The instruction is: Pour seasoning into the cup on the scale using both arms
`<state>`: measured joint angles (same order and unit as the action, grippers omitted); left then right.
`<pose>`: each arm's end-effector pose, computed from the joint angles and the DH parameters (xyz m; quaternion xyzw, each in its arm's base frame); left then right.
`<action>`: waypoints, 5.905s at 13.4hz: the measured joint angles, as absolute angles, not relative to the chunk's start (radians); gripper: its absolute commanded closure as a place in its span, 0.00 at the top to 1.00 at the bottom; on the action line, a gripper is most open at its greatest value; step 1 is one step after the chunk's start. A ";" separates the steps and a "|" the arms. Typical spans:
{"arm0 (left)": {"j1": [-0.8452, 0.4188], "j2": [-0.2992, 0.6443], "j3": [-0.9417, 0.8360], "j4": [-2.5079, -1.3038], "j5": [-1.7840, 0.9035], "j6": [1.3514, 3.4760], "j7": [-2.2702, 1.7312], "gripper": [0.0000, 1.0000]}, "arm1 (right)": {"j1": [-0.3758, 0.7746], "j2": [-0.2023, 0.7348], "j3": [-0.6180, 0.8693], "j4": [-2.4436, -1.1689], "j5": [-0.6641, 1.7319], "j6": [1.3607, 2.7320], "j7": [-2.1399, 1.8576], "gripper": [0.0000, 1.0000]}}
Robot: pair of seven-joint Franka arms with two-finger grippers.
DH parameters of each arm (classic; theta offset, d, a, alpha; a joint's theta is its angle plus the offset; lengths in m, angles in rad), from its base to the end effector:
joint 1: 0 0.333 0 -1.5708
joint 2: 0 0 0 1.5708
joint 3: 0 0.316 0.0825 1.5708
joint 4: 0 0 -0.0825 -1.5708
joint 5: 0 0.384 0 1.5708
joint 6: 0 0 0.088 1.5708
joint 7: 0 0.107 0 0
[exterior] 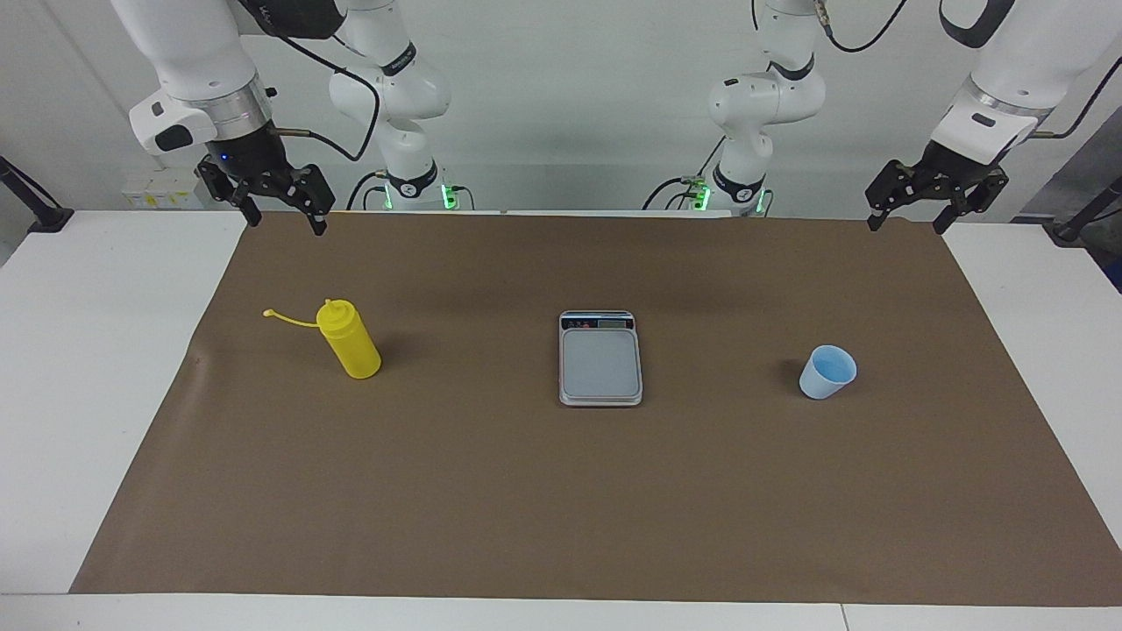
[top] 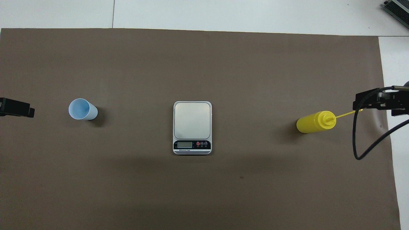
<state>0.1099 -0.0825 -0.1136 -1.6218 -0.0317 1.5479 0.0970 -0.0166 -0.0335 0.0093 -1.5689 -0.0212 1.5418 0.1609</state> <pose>0.5264 -0.0081 0.6428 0.9986 -0.0506 0.0046 0.0110 0.5414 -0.0062 0.6412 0.9964 -0.0843 0.0040 0.0105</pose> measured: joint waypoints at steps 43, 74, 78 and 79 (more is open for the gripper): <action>0.191 0.048 -0.104 -2.157 -0.037 2.350 -0.218 1.00 | -0.201 -0.147 -0.001 -1.847 -0.021 1.711 -0.621 1.00; 0.024 0.114 -0.128 -1.805 -0.037 1.942 -0.353 0.00 | -0.309 -0.241 -0.040 -2.131 0.210 1.967 -1.030 1.00; -0.064 0.114 -0.139 -1.771 -0.038 1.905 -0.463 0.00 | -0.309 -0.241 -0.040 -2.131 0.210 1.967 -1.030 1.00; -0.085 0.114 -0.151 -1.768 -0.038 1.905 -0.503 0.00 | -0.309 -0.241 -0.040 -2.131 0.210 1.967 -1.030 1.00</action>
<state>-0.0848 0.1135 -0.1510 -1.7684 -0.0381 1.9048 -0.5025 -0.3093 -0.2412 -0.0400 -2.1309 0.2102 1.9670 -1.0304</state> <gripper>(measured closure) 0.974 0.000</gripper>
